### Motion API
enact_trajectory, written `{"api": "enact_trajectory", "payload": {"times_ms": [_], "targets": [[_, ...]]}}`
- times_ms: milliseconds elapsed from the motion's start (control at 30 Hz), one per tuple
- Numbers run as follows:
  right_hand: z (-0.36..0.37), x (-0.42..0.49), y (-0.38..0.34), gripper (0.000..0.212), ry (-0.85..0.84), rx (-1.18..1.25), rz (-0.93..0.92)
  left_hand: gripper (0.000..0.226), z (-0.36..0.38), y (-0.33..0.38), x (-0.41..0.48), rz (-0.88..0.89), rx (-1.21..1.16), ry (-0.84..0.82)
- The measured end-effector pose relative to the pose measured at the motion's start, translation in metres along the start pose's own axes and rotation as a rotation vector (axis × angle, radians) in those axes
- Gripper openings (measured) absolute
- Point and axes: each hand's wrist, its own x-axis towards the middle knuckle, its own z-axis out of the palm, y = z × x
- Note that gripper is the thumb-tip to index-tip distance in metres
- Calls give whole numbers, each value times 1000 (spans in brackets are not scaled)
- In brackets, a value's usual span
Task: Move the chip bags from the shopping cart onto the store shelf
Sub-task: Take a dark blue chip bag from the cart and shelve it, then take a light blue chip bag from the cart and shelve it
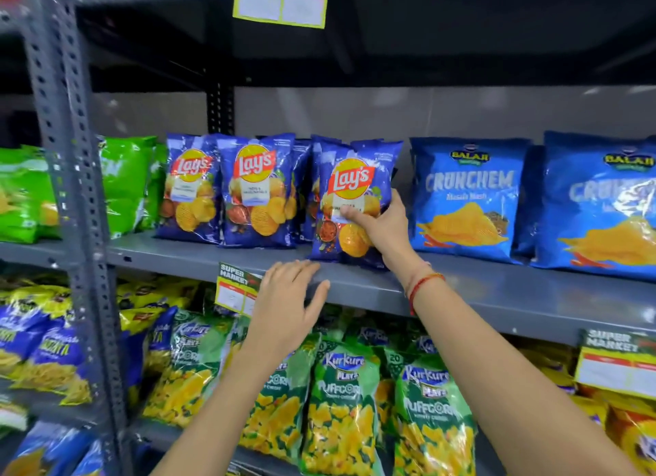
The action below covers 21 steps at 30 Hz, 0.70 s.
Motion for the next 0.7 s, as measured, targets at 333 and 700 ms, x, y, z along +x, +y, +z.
{"api": "enact_trajectory", "payload": {"times_ms": [333, 700], "targets": [[-10, -7, 8, 81, 34, -94, 81, 56, 9, -1, -2, 14, -7, 57], [-170, -133, 8, 43, 469, -243, -107, 28, 61, 133, -59, 194, -548, 187]]}}
